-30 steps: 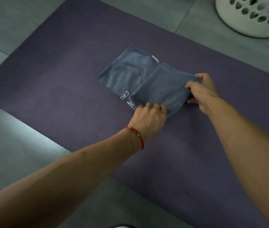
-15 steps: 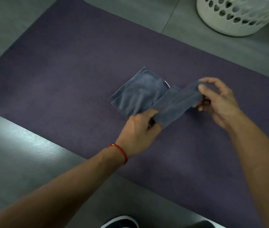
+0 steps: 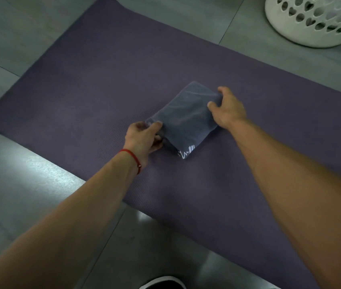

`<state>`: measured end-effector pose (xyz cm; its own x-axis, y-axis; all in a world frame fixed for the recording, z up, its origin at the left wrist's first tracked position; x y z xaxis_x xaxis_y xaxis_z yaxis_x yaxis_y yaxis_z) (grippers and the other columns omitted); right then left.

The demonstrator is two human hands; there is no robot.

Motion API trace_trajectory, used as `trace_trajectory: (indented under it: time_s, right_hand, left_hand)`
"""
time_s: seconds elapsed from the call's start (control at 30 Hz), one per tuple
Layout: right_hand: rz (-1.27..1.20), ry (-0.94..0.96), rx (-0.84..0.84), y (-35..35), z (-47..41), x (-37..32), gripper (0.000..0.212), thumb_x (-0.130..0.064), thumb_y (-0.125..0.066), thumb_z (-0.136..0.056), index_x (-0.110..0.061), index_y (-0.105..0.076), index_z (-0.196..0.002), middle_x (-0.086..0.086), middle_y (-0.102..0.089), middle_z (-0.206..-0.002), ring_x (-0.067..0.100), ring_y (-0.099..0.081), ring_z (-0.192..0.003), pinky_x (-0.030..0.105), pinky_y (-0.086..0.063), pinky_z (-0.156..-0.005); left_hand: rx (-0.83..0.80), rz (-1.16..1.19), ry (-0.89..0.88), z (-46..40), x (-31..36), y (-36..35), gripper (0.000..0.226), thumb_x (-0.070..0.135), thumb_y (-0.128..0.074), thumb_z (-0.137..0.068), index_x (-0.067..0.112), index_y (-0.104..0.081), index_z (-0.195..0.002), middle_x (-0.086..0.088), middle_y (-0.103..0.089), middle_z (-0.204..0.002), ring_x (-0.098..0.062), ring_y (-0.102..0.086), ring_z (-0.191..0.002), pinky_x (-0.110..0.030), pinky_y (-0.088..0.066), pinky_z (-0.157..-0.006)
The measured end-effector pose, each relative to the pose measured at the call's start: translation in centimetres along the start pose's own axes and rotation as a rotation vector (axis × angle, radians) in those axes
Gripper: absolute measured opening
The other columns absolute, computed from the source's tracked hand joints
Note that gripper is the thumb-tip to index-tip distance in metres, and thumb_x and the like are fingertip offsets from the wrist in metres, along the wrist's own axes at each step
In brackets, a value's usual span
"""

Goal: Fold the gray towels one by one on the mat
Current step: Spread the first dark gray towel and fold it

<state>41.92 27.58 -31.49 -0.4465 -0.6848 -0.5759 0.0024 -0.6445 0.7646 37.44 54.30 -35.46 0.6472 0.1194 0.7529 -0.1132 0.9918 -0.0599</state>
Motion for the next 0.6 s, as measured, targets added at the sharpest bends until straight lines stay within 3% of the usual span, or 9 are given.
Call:
trace_trajectory:
  time_s: [0.07,0.17,0.27,0.37,0.47,0.57,0.6]
  right_hand:
    - [-0.037,0.034,0.086,0.4,0.2,0.2,0.057,-0.035,-0.062,-0.096,-0.02,-0.043,-0.148,0.006,-0.051,-0.147,0.026,-0.046,-0.137,0.035,-0.036,-0.111]
    - [-0.029,0.067,0.114,1.1,0.4,0.0,0.057,-0.035,-0.069,-0.092,-0.016,-0.05,-0.142,0.005,-0.056,-0.14,0.023,-0.051,-0.13,0.031,-0.041,-0.105]
    - [-0.041,0.062,0.101,2.0,0.5,0.0,0.038,-0.038,-0.073,-0.087,-0.018,-0.066,-0.119,-0.001,-0.067,-0.111,0.019,-0.064,-0.102,0.025,-0.045,-0.077]
    - [-0.039,0.004,0.062,2.1,1.3,1.5,0.031,-0.045,-0.074,-0.085,-0.016,-0.068,-0.095,-0.005,-0.066,-0.086,0.016,-0.065,-0.079,0.025,-0.043,-0.058]
    - [0.023,-0.068,0.045,1.4,3.2,3.5,0.043,-0.054,-0.068,-0.086,-0.013,-0.063,-0.099,-0.001,-0.066,-0.09,0.022,-0.065,-0.085,0.031,-0.05,-0.066]
    - [0.132,-0.143,0.045,0.6,6.5,5.6,0.059,-0.064,-0.057,-0.089,-0.012,-0.057,-0.115,0.01,-0.066,-0.112,0.034,-0.063,-0.103,0.044,-0.053,-0.083]
    - [0.177,-0.169,0.054,0.3,7.7,6.4,0.061,-0.065,-0.054,-0.09,-0.011,-0.055,-0.117,0.014,-0.066,-0.114,0.038,-0.062,-0.106,0.044,-0.051,-0.083]
  left_hand:
    - [-0.048,-0.047,-0.019,0.9,-0.6,-1.0,0.064,0.037,-0.084,-0.069,0.009,-0.061,-0.121,-0.008,-0.068,-0.093,-0.018,-0.067,-0.072,-0.039,-0.061,-0.073]
    - [-0.074,-0.019,-0.011,1.4,-1.8,-2.2,0.027,0.014,-0.077,-0.086,0.007,-0.063,-0.107,-0.011,-0.066,-0.089,-0.018,-0.065,-0.071,-0.039,-0.061,-0.075]
    - [0.0,0.025,-0.052,1.5,-1.4,-2.2,0.036,0.008,-0.07,-0.09,0.007,-0.054,-0.122,-0.012,-0.07,-0.103,-0.024,-0.073,-0.086,-0.045,-0.063,-0.077]
    - [0.074,-0.055,-0.14,1.5,-0.8,-1.6,0.038,0.016,-0.063,-0.096,0.018,-0.044,-0.128,-0.008,-0.065,-0.111,-0.024,-0.072,-0.097,-0.047,-0.063,-0.076]
    - [0.082,-0.33,-0.288,1.8,0.4,-1.4,0.04,0.026,-0.053,-0.099,0.025,-0.039,-0.137,0.0,-0.063,-0.104,-0.019,-0.067,-0.094,-0.043,-0.06,-0.083]
    - [0.089,-0.528,-0.439,3.4,1.1,-1.6,0.036,0.017,-0.044,-0.104,0.021,-0.036,-0.138,0.003,-0.058,-0.085,-0.009,-0.058,-0.071,-0.018,-0.049,-0.059]
    - [0.093,-0.58,-0.466,3.9,0.9,-1.6,0.035,0.012,-0.043,-0.104,0.018,-0.036,-0.137,0.0,-0.059,-0.085,-0.009,-0.055,-0.067,-0.018,-0.046,-0.055]
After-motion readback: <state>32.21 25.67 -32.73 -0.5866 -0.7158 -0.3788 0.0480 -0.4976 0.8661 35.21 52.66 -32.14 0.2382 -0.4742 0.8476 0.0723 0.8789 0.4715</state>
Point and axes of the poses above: each hand's wrist, its own z-axis away from the middle knuckle, its own y-axis out of the back of the hand, x = y × z, the point moved 8 cm from there along -z, towards the middle knuckle
